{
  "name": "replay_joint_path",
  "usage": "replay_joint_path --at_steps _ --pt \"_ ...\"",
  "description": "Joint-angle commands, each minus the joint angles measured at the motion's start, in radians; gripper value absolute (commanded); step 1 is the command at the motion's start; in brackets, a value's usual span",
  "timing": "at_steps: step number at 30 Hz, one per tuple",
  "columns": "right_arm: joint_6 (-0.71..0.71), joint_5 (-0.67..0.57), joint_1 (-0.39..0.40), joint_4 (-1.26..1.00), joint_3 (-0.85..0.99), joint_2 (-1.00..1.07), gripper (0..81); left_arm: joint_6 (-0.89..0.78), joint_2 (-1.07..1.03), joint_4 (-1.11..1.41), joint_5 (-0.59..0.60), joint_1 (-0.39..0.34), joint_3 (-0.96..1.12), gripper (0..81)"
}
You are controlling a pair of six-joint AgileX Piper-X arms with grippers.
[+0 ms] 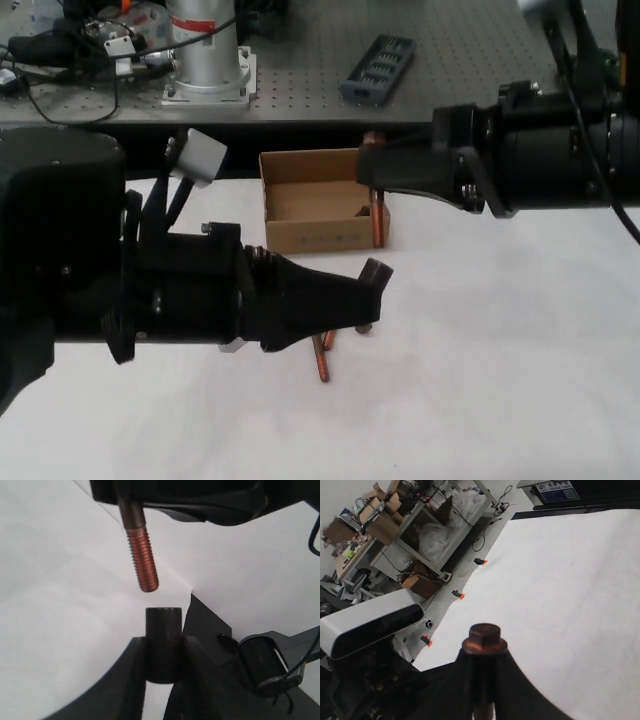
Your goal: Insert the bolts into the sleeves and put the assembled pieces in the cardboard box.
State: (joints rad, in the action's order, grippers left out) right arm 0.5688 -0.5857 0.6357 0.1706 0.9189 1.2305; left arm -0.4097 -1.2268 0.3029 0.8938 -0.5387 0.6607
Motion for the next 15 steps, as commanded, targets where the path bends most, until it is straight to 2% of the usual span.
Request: replay_joint_path --at_steps 1,9,15 --pt "0.004 -0.017 -0.008 -0.021 0.003 -0.001 2.8 -0.025 0.015 0.043 0.009 0.003 0.004 0.6" --pt "0.004 -0.020 -0.008 -0.021 0.003 -0.001 2.8 -0.043 0.015 0.085 -0.080 0.003 0.004 0.6" --pt "0.004 -0.024 -0.008 -0.021 0.003 -0.001 2.8 -0.062 0.015 0.119 -0.099 0.003 0.004 0.6"
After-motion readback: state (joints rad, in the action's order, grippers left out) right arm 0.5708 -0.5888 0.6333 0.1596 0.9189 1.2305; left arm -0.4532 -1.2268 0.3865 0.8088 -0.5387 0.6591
